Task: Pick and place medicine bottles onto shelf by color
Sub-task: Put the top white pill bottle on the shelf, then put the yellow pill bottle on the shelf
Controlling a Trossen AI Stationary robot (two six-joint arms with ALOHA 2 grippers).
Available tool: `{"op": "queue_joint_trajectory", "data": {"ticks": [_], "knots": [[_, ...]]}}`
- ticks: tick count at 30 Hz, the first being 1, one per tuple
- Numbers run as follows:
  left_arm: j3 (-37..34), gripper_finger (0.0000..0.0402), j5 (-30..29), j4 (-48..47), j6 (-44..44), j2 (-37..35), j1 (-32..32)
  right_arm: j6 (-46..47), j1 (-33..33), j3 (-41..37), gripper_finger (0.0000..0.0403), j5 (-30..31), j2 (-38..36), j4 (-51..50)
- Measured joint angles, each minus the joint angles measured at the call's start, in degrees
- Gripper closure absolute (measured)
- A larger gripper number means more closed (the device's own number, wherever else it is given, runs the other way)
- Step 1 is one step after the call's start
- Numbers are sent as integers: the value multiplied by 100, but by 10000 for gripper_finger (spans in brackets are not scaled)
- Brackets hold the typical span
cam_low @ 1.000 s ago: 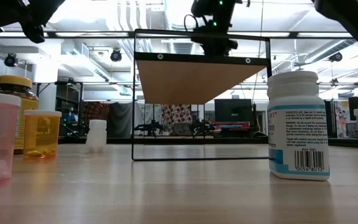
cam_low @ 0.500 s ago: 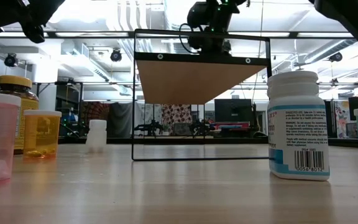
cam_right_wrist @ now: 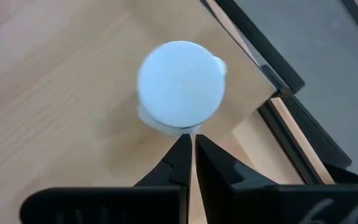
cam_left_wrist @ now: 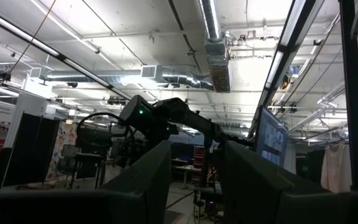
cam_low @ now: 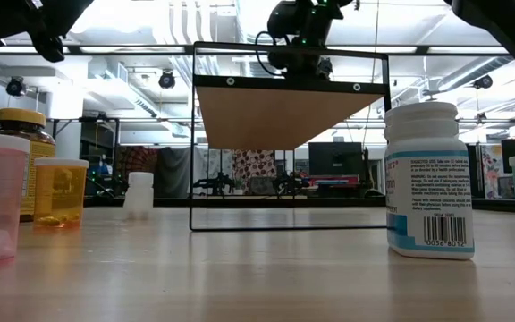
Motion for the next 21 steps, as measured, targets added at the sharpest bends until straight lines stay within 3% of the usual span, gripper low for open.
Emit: {"op": "queue_joint_trajectory", "data": {"ticks": [6, 9, 14, 21], "knots": [[-4, 265, 25, -33, -448, 135, -1, -532, 146, -97, 392, -1008, -582, -34], [20, 265, 42, -12, -711, 314, 0, -950, 479, -565, 394, -1221, -1113, 205], [646, 265, 62, 188, -744, 823, 1, -1422, 1191, -2250, 394, -1259, -2259, 1825], [2081, 265, 63, 108, -985, 2171, 1, -1612, 1991, -4779, 394, -1255, -3871, 3851]]}}
